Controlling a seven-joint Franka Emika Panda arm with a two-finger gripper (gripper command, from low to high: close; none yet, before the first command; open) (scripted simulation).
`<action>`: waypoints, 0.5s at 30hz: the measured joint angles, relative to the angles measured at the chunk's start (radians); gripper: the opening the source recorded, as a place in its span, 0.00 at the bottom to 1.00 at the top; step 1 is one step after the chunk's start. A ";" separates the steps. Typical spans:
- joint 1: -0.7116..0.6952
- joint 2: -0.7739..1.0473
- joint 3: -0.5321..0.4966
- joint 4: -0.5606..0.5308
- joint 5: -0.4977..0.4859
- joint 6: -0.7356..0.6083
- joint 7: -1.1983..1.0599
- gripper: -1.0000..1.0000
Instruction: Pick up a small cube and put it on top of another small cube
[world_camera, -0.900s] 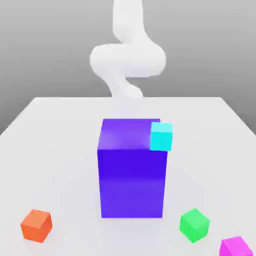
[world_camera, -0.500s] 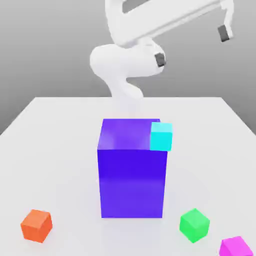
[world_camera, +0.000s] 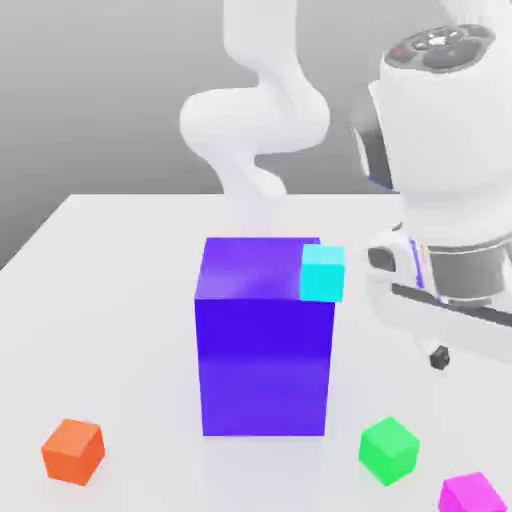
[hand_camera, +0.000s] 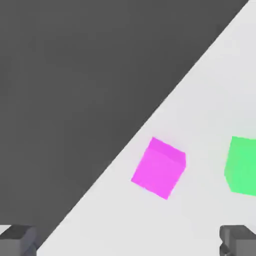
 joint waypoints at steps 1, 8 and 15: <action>0.016 0.024 -0.005 0.001 -0.018 0.014 0.055 0.50; 0.177 0.159 -0.098 0.006 -0.175 0.113 0.456 0.50; 0.267 0.344 -0.153 0.041 -0.231 0.266 0.637 0.00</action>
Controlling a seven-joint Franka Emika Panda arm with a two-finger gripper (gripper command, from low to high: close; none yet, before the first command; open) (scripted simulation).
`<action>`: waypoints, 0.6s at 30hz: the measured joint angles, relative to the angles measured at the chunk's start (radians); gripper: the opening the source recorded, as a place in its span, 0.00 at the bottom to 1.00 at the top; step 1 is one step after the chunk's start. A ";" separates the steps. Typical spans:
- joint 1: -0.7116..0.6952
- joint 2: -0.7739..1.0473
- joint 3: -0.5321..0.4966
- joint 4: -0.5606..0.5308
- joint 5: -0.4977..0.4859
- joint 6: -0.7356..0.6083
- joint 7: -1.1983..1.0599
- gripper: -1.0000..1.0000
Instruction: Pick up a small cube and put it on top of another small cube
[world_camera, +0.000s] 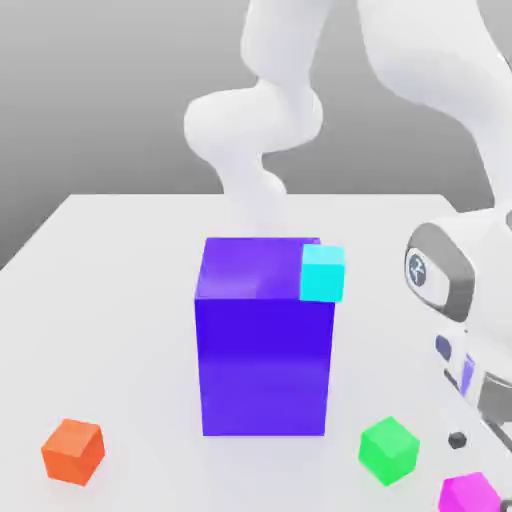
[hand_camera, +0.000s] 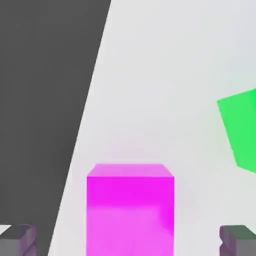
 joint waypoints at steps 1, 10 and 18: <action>0.000 0.000 0.000 0.000 0.000 0.000 0.000 0.00; 0.015 -0.096 -0.020 -0.022 -0.023 -0.071 0.018 0.00; 0.039 -0.245 -0.090 -0.190 -0.078 -0.120 0.110 0.00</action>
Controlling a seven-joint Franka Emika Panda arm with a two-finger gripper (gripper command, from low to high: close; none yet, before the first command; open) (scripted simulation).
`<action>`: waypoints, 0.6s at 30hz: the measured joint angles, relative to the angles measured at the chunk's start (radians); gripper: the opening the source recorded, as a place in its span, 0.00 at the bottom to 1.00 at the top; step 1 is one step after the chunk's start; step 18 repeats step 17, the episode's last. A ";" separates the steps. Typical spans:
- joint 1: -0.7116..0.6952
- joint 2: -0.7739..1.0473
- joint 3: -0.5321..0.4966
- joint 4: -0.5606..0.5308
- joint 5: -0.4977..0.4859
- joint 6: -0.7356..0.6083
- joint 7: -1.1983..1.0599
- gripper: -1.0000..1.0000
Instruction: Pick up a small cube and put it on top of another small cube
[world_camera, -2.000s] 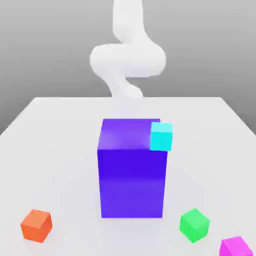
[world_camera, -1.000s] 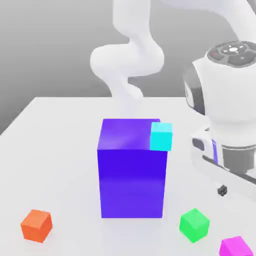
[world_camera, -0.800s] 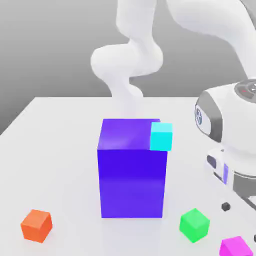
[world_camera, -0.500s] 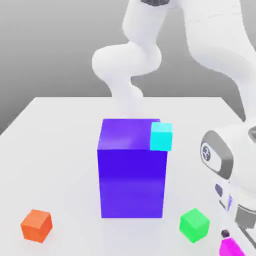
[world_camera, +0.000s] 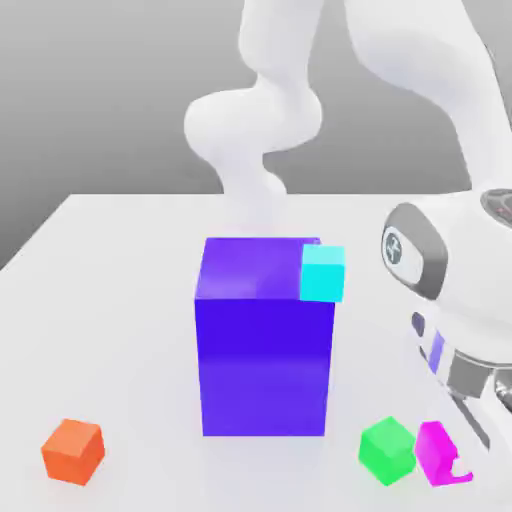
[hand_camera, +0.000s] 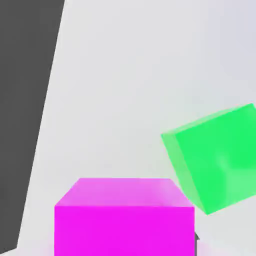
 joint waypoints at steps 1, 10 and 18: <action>0.002 -0.022 -0.007 -0.023 -0.006 0.000 0.012 0.00; 0.002 -0.183 -0.027 -0.191 -0.004 0.075 0.061 0.00; -0.024 -0.066 0.011 -0.188 0.066 0.188 0.012 1.00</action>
